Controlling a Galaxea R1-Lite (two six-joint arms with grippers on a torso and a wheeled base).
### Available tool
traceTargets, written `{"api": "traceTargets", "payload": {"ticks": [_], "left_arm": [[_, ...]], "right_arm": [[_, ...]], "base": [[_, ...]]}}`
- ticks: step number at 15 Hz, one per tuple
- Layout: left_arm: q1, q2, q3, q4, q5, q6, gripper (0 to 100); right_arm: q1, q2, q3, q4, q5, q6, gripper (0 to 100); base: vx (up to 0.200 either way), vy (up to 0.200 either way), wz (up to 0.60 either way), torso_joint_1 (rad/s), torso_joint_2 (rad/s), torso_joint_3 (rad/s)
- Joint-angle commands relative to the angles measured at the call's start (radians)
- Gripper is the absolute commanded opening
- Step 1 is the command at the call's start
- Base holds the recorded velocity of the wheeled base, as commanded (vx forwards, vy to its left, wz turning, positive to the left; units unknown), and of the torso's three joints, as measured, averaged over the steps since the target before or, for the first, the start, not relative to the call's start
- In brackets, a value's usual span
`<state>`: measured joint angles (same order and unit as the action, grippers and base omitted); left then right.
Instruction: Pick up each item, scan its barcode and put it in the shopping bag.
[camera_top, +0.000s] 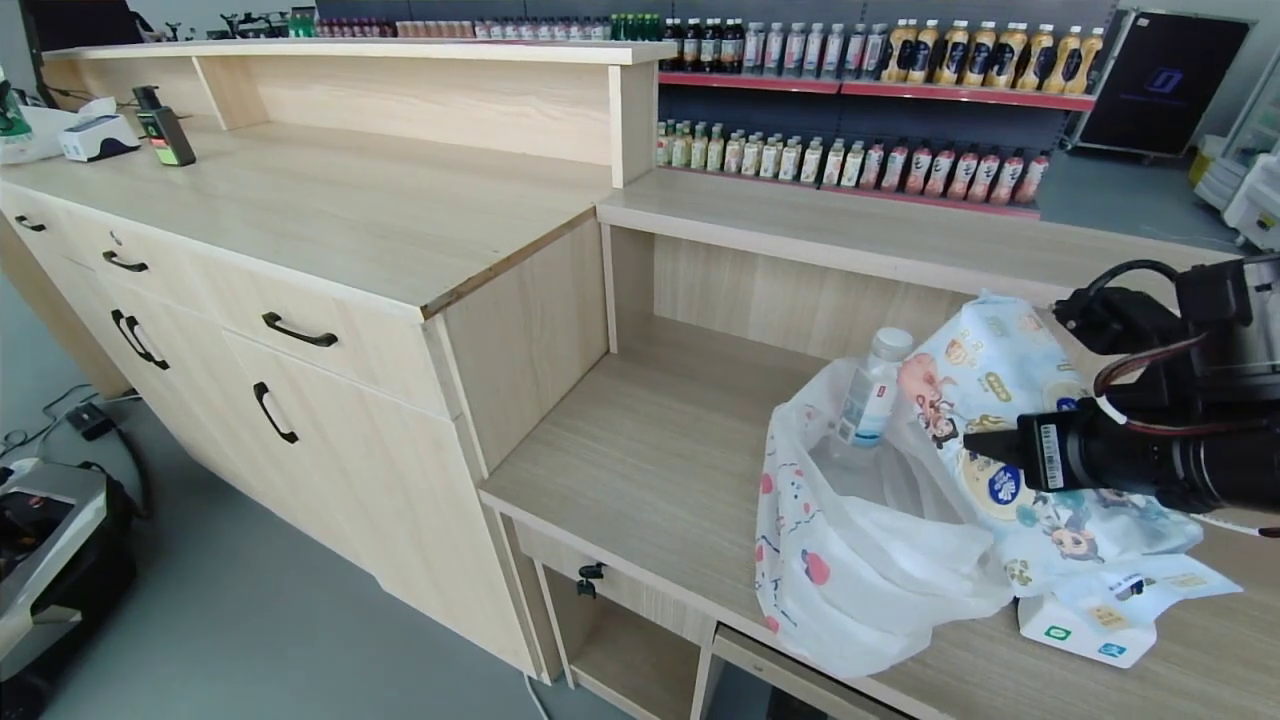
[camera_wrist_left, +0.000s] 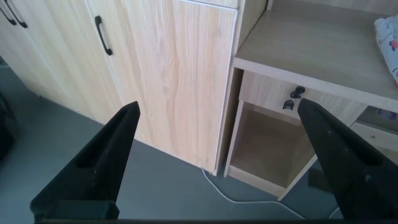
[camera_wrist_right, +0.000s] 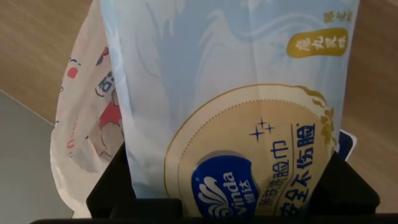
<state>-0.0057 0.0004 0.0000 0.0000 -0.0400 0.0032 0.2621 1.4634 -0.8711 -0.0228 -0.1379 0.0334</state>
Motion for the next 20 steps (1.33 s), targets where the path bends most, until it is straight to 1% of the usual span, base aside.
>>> {"api": "traceTargets", "payload": {"ticks": [1,4,7,9,10,13,16,20], "left_arm": [[0.0,0.001,0.0,0.0,0.0,0.0,100],[0.0,0.001,0.0,0.0,0.0,0.0,100],[0.0,0.001,0.0,0.0,0.0,0.0,100],[0.0,0.001,0.0,0.0,0.0,0.0,100],[0.0,0.001,0.0,0.0,0.0,0.0,100],[0.0,0.001,0.0,0.0,0.0,0.0,100],[0.0,0.001,0.0,0.0,0.0,0.0,100],[0.0,0.001,0.0,0.0,0.0,0.0,100]], "right_arm": [[-0.001,0.064,0.003,-0.002,0.034,0.003,0],[0.009,0.094,0.003,-0.022,0.057,0.003,0],[0.02,0.133,-0.002,-0.1,0.072,0.002,0],[0.02,0.144,-0.003,-0.14,0.129,-0.007,0],[0.02,0.15,-0.005,-0.155,0.141,-0.01,0],[0.009,0.156,-0.008,-0.223,0.141,-0.058,0],[-0.012,0.152,-0.011,-0.292,0.141,-0.075,0],[-0.018,0.183,-0.003,-0.309,0.144,-0.076,0]], "base": [[0.0,0.0,0.0,0.0,0.0,0.0],[0.0,0.0,0.0,0.0,0.0,0.0],[0.0,0.0,0.0,0.0,0.0,0.0],[0.0,0.0,0.0,0.0,0.0,0.0],[0.0,0.0,0.0,0.0,0.0,0.0],[0.0,0.0,0.0,0.0,0.0,0.0],[0.0,0.0,0.0,0.0,0.0,0.0],[0.0,0.0,0.0,0.0,0.0,0.0]]}}
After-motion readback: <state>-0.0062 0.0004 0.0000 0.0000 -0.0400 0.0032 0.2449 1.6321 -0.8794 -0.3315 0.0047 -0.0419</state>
